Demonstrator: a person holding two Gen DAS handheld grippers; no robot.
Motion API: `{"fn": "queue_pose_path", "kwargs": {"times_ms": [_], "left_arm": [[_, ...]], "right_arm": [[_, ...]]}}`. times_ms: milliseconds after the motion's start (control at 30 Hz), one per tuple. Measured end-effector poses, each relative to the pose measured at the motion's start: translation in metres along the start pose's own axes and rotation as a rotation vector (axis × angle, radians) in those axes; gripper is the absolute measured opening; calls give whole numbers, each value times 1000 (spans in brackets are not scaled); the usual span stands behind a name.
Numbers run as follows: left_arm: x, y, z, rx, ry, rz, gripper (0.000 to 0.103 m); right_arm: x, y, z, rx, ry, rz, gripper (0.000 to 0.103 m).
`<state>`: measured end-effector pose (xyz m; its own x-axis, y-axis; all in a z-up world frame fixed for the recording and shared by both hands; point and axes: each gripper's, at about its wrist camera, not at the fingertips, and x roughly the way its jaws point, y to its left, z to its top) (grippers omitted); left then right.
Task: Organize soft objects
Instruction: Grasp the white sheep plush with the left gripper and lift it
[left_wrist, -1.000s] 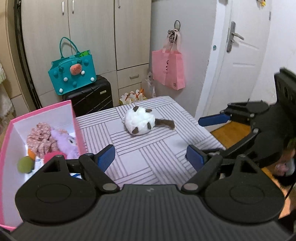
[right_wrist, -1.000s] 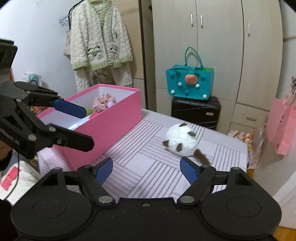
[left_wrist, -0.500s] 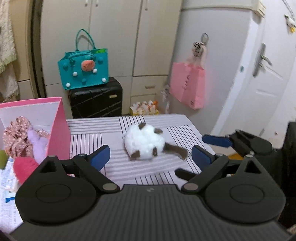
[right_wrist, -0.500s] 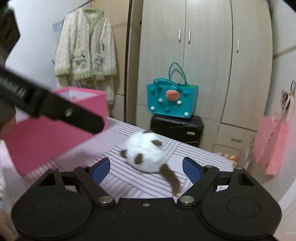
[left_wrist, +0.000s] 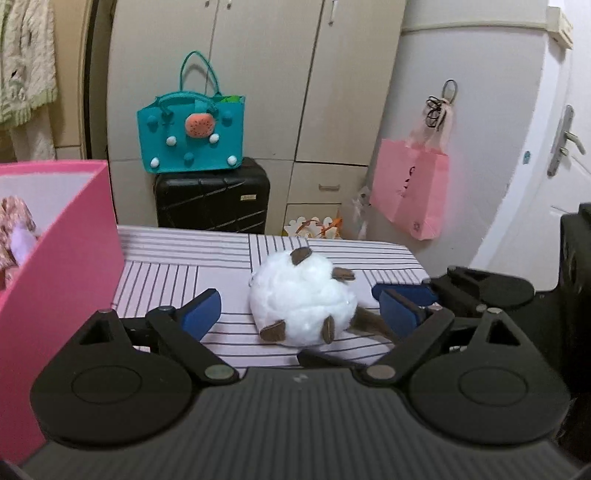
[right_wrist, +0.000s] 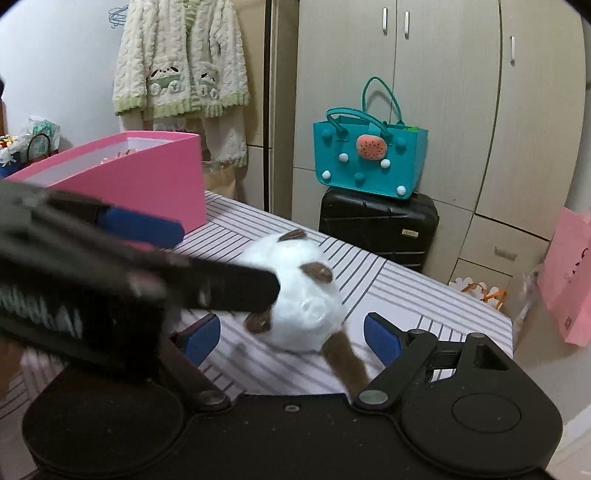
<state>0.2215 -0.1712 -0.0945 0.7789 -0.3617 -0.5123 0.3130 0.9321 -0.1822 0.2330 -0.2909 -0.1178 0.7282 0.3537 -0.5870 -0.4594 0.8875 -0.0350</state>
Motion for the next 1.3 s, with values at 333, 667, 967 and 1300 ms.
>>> {"fn": "queue_pose_path", "kwargs": {"times_ms": [333, 667, 967, 1300], "left_arm": [[35, 13, -2, -97, 28, -1, 77], [41, 10, -5, -71, 44, 23, 56], [39, 19, -8, -128, 26, -18, 51], [18, 11, -16, -82, 34, -25, 48]], "right_arm": [[17, -3, 1, -56, -10, 49, 80], [18, -1, 1, 21, 17, 29, 52], [13, 6, -1, 35, 0, 9, 45], [-9, 29, -9, 46, -5, -23, 44]]}}
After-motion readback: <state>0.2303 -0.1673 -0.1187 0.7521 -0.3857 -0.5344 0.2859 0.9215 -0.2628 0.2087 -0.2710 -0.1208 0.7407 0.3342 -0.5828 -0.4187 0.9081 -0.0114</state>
